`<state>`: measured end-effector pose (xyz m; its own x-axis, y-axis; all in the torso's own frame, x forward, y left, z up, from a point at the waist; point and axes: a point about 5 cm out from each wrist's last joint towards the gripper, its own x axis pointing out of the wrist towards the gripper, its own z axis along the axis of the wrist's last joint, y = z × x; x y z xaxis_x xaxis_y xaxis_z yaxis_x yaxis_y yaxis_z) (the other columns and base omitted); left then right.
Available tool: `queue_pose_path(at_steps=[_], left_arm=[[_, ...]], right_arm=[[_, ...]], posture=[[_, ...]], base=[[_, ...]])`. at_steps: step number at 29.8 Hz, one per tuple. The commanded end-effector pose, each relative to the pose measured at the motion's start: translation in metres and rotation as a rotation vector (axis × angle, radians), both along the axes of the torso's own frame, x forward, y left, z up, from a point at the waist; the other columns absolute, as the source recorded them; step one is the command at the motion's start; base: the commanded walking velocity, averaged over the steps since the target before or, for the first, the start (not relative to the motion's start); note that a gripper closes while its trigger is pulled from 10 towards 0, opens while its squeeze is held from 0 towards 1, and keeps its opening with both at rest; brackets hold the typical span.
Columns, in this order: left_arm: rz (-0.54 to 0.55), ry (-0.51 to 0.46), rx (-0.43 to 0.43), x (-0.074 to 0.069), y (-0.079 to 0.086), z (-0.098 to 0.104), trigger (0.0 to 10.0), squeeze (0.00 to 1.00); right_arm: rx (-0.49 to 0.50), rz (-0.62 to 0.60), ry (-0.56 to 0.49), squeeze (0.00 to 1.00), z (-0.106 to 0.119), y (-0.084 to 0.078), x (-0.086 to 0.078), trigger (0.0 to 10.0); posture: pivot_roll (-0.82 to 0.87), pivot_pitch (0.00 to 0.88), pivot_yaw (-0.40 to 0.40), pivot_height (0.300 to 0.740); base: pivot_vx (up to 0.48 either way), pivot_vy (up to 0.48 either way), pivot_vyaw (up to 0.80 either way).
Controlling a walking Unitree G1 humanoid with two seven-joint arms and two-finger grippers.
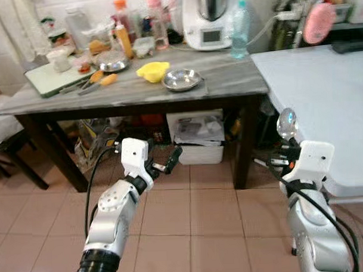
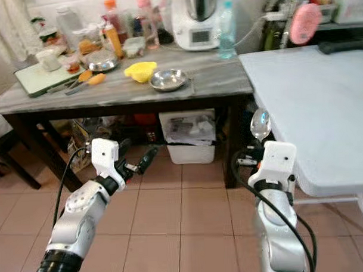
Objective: Setting the table
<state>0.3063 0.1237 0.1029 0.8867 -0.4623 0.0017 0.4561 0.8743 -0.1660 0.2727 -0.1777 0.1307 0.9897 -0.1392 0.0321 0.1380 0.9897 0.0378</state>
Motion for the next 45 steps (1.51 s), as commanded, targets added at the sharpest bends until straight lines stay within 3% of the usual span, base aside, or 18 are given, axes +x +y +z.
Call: queue_pose_path(at_steps=[1, 45], left_arm=[[-0.010, -0.020, 0.001, 0.0022, -0.0010, 0.0055, 10.0, 0.00], [-0.042, -0.015, -0.011, -0.0015, -0.0083, 0.0035, 10.0, 0.00]], right_arm=[[-0.010, 0.005, -0.024, 0.00, 0.0051, -0.0003, 0.0008, 10.0], [0.013, -0.012, -0.017, 0.00, 0.0030, -0.0012, 0.0023, 10.0]], posture=[[-0.13, 0.000, 0.086, 0.740], [-0.13, 0.000, 0.087, 0.740]], base=[[0.386, 0.000, 0.00], [0.385, 0.000, 0.00]])
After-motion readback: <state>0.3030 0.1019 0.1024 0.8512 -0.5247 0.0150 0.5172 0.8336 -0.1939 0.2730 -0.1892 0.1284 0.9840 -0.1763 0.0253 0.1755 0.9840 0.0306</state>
